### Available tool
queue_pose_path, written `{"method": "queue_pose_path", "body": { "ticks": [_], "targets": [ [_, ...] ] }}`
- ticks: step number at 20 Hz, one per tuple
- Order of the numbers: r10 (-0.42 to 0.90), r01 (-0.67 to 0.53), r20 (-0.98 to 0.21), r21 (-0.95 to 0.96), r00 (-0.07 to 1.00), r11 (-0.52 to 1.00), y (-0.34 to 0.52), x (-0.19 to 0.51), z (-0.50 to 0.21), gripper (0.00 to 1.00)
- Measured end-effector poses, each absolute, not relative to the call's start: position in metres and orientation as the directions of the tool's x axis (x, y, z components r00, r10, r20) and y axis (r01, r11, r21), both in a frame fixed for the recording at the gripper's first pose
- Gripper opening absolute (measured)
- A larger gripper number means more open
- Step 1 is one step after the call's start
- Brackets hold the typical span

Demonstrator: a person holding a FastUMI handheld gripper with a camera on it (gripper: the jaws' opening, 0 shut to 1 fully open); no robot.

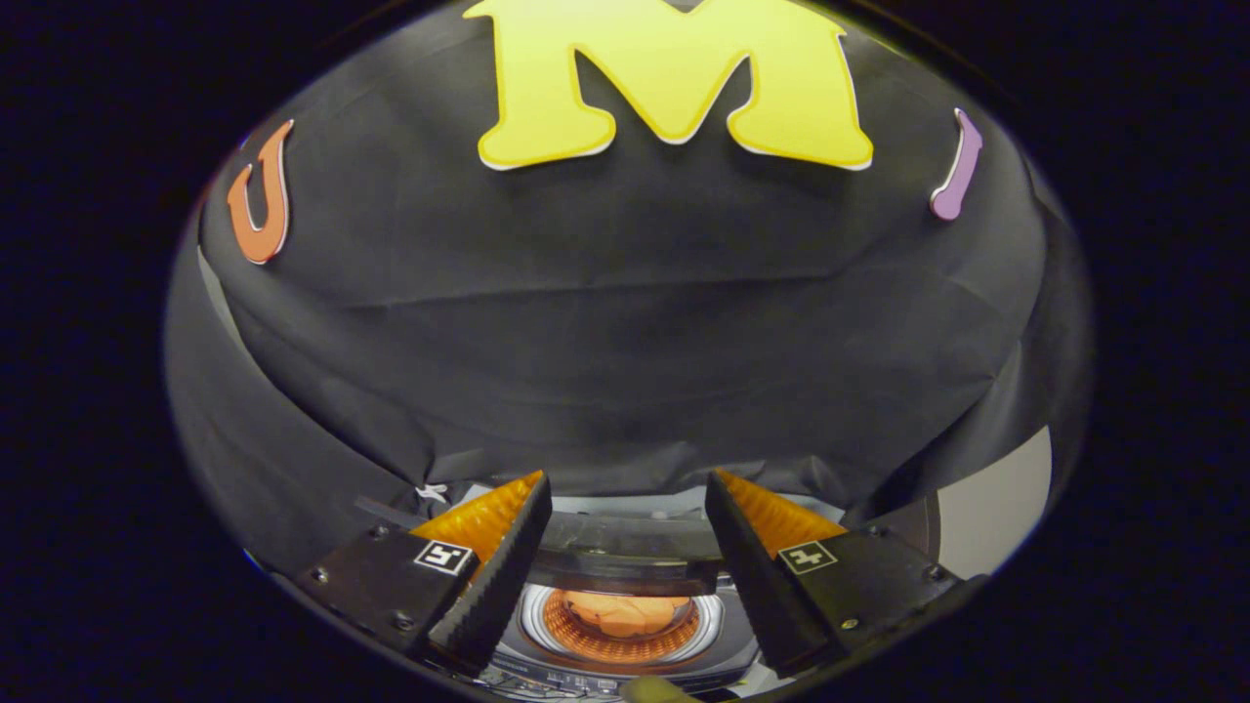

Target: Put the clothes into the washing machine and then close the washing machine lid.

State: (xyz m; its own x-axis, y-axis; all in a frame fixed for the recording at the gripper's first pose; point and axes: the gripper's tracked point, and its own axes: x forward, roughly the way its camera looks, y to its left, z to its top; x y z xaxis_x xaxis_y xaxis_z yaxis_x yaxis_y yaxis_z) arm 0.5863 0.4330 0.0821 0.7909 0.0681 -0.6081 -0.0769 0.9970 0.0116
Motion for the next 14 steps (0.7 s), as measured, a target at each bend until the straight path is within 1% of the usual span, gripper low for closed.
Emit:
{"method": "queue_pose_path", "body": {
  "ticks": [4,14],
  "targets": [
    [0.066,-0.068,-0.641,0.021,0.765,0.997,0.431,0.585,0.062,0.99],
    [0.055,-0.046,-0.614,0.03,0.788,0.999,0.431,0.579,0.057,0.99]
  ]
}}
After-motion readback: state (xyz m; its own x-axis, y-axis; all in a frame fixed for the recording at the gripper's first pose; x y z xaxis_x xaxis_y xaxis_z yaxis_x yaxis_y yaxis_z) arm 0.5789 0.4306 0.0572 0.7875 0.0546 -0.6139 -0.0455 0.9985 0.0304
